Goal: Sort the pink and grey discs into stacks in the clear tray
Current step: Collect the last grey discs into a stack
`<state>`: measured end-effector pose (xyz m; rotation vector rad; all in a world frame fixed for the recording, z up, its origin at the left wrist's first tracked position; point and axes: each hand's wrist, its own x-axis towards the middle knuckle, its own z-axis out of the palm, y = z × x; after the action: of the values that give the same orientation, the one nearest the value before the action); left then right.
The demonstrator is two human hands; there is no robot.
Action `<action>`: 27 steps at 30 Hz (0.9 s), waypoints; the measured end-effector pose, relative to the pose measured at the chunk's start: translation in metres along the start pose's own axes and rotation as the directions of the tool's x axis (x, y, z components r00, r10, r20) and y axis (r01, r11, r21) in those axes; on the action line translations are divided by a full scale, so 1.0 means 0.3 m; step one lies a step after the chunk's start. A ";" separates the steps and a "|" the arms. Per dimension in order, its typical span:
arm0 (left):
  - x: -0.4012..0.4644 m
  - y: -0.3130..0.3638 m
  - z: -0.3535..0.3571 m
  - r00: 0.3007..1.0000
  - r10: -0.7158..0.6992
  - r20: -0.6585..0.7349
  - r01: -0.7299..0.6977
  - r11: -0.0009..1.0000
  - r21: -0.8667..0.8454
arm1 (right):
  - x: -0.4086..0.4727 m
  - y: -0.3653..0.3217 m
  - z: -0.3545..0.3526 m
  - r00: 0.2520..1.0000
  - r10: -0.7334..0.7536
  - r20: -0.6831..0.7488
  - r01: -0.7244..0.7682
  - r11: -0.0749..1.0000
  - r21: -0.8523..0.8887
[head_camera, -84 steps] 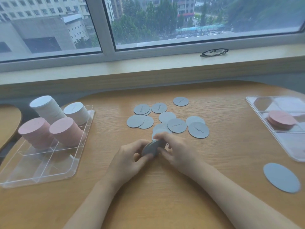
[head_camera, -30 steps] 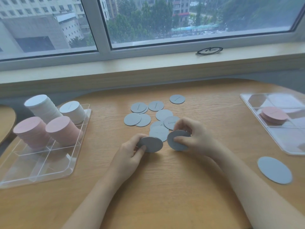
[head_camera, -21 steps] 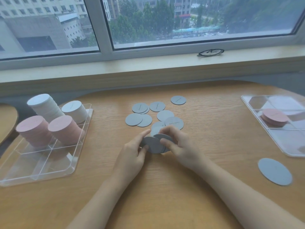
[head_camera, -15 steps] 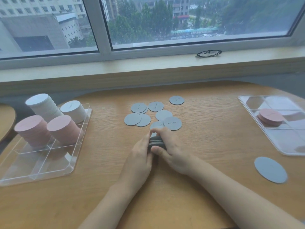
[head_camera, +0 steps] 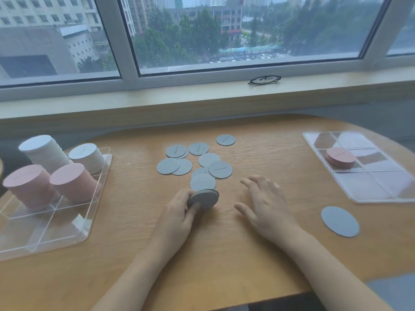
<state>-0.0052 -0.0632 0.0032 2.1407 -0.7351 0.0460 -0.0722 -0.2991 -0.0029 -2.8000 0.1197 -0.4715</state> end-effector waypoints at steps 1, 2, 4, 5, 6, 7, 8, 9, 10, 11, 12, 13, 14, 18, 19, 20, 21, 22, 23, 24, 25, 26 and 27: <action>-0.001 0.000 -0.001 1.000 -0.006 0.002 0.006 1.000 -0.004 | -0.043 0.045 -0.021 0.996 0.073 -0.055 -0.077 0.994 -0.075; -0.001 -0.002 -0.001 1.000 -0.010 0.001 0.010 1.000 -0.005 | -0.090 0.089 -0.044 0.982 0.148 -0.113 -0.162 0.979 -0.123; -0.002 -0.004 -0.001 1.000 -0.017 -0.002 0.017 1.000 -0.001 | -0.188 0.163 -0.090 0.930 0.307 -0.205 -0.343 0.922 -0.179; -0.002 -0.004 0.000 1.000 -0.018 -0.004 0.018 1.000 0.000 | -0.230 0.192 -0.111 0.894 0.387 -0.224 -0.431 0.880 -0.201; -0.001 -0.005 0.001 1.000 -0.018 -0.005 0.018 1.000 -0.001 | -0.261 0.214 -0.128 0.861 0.453 -0.231 -0.499 0.839 -0.216; -0.001 -0.007 0.002 1.000 -0.018 -0.006 0.018 1.000 -0.003 | -0.282 0.231 -0.139 0.844 0.484 -0.231 -0.530 0.818 -0.222; 0.000 -0.010 0.001 1.000 -0.018 -0.004 0.018 1.000 -0.008 | -0.290 0.240 -0.144 0.845 0.483 -0.230 -0.529 0.820 -0.218; 0.002 -0.014 0.000 1.000 -0.019 0.000 0.019 1.000 -0.013 | -0.289 0.244 -0.143 0.861 0.457 -0.226 -0.500 0.842 -0.203; 0.002 -0.014 -0.001 1.000 -0.021 0.005 0.021 1.000 -0.019 | -0.281 0.239 -0.140 0.883 0.417 -0.215 -0.455 0.873 -0.175; 0.001 -0.014 -0.001 1.000 -0.021 0.009 0.021 0.999 -0.026 | -0.269 0.228 -0.134 0.906 0.374 -0.197 -0.403 0.905 -0.138; -0.002 -0.013 -0.003 1.000 -0.018 0.010 0.018 0.999 -0.033 | -0.253 0.212 -0.127 0.925 0.334 -0.182 -0.356 0.929 -0.106; -0.003 -0.011 -0.004 1.000 -0.015 0.009 0.015 0.999 -0.036 | -0.234 0.198 -0.117 0.939 0.295 -0.178 -0.314 0.945 -0.092; -0.005 -0.009 -0.005 1.000 -0.014 0.007 0.014 0.999 -0.038 | -0.214 0.180 -0.109 0.947 0.263 -0.183 -0.283 0.954 -0.095; -0.006 -0.007 -0.009 1.000 -0.022 0.004 0.022 0.998 -0.058 | -0.126 0.093 -0.091 0.973 0.132 -0.192 -0.152 0.984 -0.094; -0.007 -0.008 -0.010 1.000 -0.023 0.006 0.024 0.998 -0.065 | -0.101 0.069 -0.092 0.976 0.116 -0.187 -0.132 0.988 -0.077; -0.007 -0.008 -0.010 1.000 -0.025 0.006 0.025 0.997 -0.069 | -0.072 0.046 -0.093 0.977 0.116 -0.180 -0.126 0.991 -0.047; -0.007 -0.008 -0.011 1.000 -0.026 0.006 0.027 0.997 -0.069 | -0.042 0.026 -0.089 0.978 0.117 -0.175 -0.117 0.993 0.011; -0.007 -0.008 -0.010 1.000 -0.028 0.005 0.028 0.997 -0.068 | -0.011 0.003 -0.089 0.978 0.128 -0.164 -0.111 0.988 0.109; -0.007 -0.007 -0.010 1.000 -0.031 0.005 0.031 0.997 -0.067 | 0.020 -0.022 -0.090 0.980 0.137 -0.147 -0.101 0.968 0.230; -0.006 -0.007 -0.010 0.999 -0.036 0.004 0.036 0.997 -0.066 | 0.049 -0.050 -0.092 0.982 0.140 -0.126 -0.089 0.934 0.345; -0.006 -0.007 -0.010 0.999 -0.039 -0.001 0.039 0.997 -0.064 | 0.075 -0.080 -0.088 0.985 0.135 -0.103 -0.077 0.895 0.440; -0.005 -0.004 -0.009 0.999 -0.043 -0.009 0.042 0.997 -0.062 | 0.095 -0.110 -0.087 0.989 0.120 -0.083 -0.062 0.860 0.506; -0.006 -0.001 -0.009 0.999 -0.047 -0.025 0.046 0.997 -0.060 | 0.111 -0.140 -0.084 0.994 0.091 -0.068 -0.038 0.835 0.549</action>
<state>-0.0059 -0.0603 0.0043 2.0960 -0.6630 0.0272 -0.0478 -0.2705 0.0429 -2.2027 0.0818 -0.5209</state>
